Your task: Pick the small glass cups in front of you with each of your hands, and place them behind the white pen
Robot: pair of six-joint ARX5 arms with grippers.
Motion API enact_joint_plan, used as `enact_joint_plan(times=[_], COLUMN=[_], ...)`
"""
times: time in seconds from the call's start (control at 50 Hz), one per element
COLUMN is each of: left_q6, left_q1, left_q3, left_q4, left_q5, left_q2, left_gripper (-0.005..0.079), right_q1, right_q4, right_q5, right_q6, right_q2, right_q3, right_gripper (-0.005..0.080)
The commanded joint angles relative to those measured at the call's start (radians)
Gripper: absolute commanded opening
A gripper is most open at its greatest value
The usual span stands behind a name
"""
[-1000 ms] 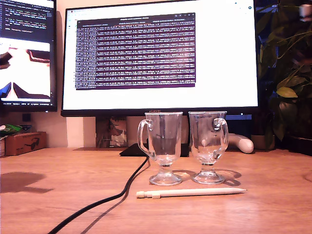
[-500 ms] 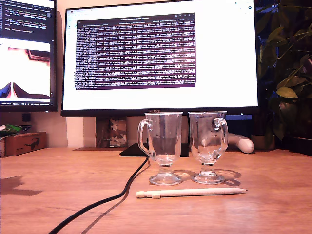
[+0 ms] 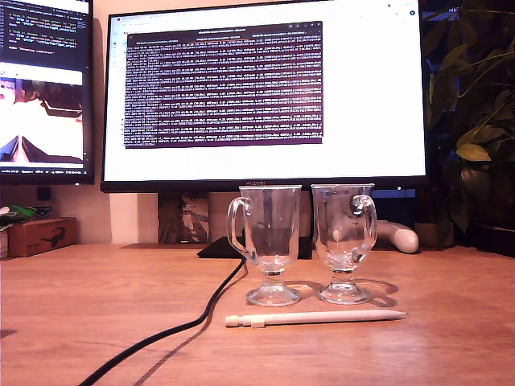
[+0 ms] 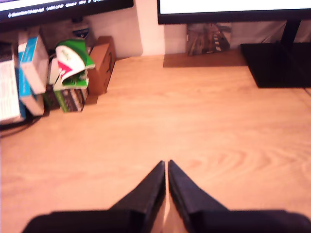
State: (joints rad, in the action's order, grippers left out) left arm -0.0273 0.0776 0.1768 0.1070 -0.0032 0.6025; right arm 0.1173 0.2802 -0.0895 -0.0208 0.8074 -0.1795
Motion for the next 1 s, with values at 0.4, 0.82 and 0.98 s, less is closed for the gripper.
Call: enact_joint_plan(times=[0.4,0.82,0.98], left_q6=[-0.026,-0.025,-0.026], left_q1=[-0.004,-0.004,-0.005], left_q3=[-0.153,-0.153,-0.153], left_q4=[-0.039,-0.242,-0.298], left_q5=[-0.006,-0.032,-0.05], left_q2=[-0.251,-0.572,-0.614], left_gripper=[-0.0019,-0.0019,-0.0019], right_q1=[-0.002,-0.002,-0.002], right_q4=[0.075,0.055,0.029], right_q5=[0.005,0.012,0.008], right_q6=[-0.014,-0.037,-0.045], right_q2=[-0.221,-0.412,-0.499], right_q3=[0.17,0.175,0.175], right_gripper=[-0.0008,-0.0008,-0.0008])
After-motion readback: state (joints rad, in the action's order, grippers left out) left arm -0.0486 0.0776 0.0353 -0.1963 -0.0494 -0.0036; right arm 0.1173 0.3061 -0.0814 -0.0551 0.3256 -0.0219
